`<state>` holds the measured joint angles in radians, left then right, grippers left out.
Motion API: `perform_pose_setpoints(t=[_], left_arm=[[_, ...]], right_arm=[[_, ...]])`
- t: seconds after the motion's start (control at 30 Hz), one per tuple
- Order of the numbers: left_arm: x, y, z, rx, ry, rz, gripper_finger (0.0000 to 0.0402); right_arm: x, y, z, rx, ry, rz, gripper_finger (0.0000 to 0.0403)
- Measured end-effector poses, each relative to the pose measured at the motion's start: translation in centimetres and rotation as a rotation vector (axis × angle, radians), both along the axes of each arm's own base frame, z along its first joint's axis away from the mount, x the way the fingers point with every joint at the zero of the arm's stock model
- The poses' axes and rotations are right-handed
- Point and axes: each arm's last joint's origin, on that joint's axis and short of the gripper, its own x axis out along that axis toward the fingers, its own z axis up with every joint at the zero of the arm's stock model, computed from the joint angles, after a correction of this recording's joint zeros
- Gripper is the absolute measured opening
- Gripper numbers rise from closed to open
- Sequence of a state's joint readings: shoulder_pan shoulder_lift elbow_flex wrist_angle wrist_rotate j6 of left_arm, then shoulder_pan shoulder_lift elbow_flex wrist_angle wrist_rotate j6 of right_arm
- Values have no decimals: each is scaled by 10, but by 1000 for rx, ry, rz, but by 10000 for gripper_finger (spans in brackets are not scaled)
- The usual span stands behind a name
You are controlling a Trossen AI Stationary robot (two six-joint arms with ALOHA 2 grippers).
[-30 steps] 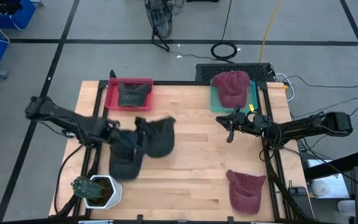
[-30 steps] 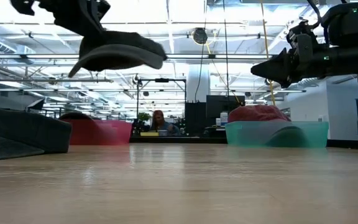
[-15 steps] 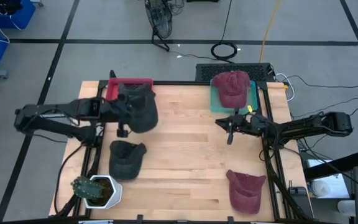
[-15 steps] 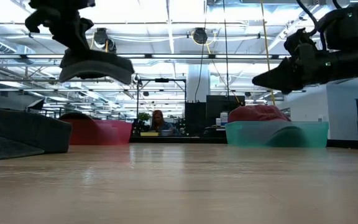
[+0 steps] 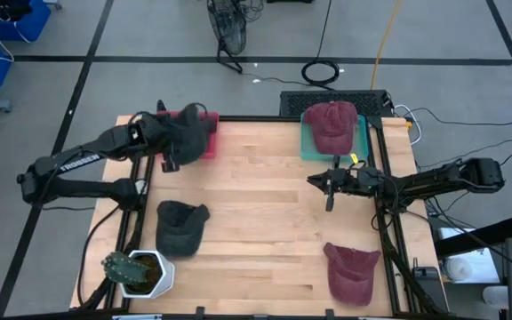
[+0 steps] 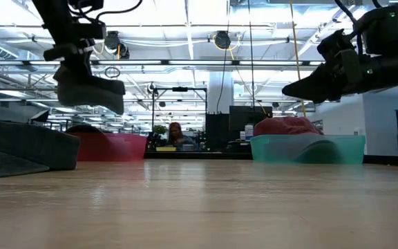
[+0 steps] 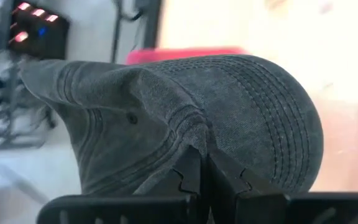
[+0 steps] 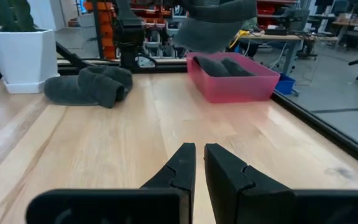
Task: Pick & Place hat
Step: Put the bottom black cap into the red bin
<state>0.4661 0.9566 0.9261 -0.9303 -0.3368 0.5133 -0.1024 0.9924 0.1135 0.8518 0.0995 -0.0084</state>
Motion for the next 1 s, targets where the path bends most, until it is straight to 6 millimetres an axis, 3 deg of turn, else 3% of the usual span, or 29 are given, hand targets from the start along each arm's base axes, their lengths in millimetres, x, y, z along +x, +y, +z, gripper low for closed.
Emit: perform_pose_setpoints(t=[0.3, 0.63, 0.83, 1.0], left_arm=[[12, 25, -13, -11, 61, 20, 13], [25, 53, -42, -45, 260, 13, 7], [27, 64, -45, -18, 224, 126, 49], [31, 58, -41, 18, 186, 157, 96]], right_arm=[[0, 0, 1, -5, -12, 0, 23], [0, 0, -1, 4, 5, 0, 23], [0, 0, -2, 6, 22, 0, 22], [0, 0, -3, 10, 32, -1, 22]])
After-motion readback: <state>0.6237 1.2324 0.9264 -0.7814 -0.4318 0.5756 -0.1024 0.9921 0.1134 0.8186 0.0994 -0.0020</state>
